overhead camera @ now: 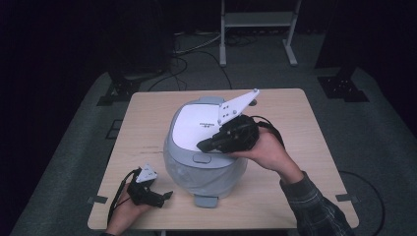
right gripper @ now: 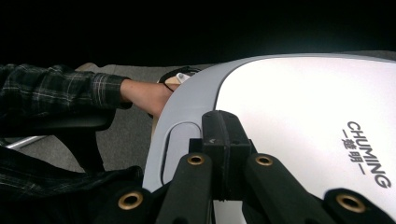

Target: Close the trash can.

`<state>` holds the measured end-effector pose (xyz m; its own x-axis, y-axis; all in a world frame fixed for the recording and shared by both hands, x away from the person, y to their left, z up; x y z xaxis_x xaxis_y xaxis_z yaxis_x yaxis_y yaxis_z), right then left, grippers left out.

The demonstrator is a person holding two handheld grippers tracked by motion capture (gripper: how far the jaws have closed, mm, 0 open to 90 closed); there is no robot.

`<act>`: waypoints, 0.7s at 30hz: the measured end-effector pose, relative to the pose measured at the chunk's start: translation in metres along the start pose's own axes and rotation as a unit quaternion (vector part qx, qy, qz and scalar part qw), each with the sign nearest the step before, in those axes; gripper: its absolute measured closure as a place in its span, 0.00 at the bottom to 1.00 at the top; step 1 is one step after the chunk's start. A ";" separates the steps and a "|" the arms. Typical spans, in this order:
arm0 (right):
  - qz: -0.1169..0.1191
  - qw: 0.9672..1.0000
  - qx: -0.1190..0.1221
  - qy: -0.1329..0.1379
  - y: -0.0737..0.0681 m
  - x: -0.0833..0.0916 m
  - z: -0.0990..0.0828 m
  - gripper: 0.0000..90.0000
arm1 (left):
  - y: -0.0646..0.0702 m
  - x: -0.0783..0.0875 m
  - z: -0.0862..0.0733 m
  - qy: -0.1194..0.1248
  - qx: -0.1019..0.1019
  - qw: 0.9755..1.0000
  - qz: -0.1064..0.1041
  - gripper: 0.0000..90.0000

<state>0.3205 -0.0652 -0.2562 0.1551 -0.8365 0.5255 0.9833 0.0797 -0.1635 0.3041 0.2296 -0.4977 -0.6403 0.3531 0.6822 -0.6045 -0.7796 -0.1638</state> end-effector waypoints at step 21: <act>-0.130 0.989 -0.044 0.059 0.008 0.041 -0.020 0.27 | 0.000 0.000 0.000 0.000 0.000 1.000 0.000 0.00</act>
<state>0.3332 -0.1097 -0.2527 -0.1198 -0.8804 0.4589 0.9757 -0.1899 -0.1097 0.3040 0.2297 -0.4977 -0.6402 0.3529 0.6824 -0.6046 -0.7794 -0.1642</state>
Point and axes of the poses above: each handheld gripper's, and its own axes: x roughly backward along the jaws, z roughly out of its top, y roughly to its right, the point moved 2 cm from there along -x, roughly forward along the jaws, and after that the axes turned 12 degrees about z, right-handed, at the moved point
